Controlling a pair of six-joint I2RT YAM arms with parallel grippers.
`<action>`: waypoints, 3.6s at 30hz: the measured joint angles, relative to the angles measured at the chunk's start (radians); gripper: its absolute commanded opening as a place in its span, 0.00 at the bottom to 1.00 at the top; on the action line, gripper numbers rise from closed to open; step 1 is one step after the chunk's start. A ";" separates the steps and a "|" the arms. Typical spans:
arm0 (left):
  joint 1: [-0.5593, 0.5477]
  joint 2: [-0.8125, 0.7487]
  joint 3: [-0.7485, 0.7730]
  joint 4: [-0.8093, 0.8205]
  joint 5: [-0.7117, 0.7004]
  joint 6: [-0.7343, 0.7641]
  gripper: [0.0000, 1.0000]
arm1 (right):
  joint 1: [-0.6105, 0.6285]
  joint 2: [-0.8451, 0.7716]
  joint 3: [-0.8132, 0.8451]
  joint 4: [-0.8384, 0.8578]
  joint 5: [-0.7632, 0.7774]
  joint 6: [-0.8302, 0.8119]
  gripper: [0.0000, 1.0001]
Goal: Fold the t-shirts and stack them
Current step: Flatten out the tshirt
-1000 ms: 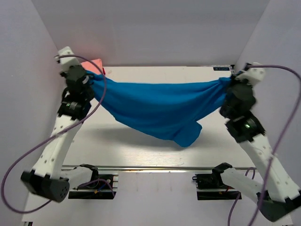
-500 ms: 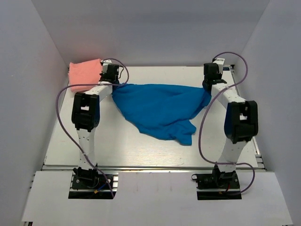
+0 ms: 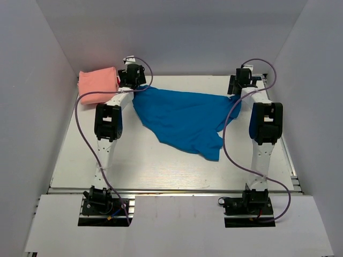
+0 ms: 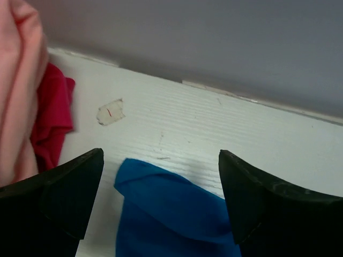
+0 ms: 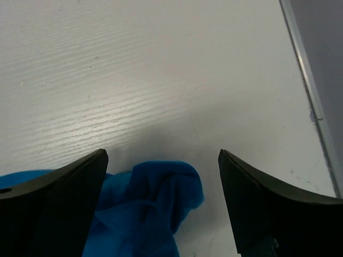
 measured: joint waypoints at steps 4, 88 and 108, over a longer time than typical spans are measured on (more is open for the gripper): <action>0.000 0.012 0.013 -0.032 0.045 -0.001 1.00 | -0.016 -0.013 0.037 -0.035 -0.023 0.004 0.90; -0.003 -0.452 -0.761 -0.071 0.491 -0.146 0.00 | 0.366 -0.864 -1.159 0.001 -0.465 0.566 0.00; -0.022 -1.228 -0.835 -0.151 0.504 -0.149 0.00 | 0.368 -1.374 -0.747 -0.219 -0.277 0.380 0.00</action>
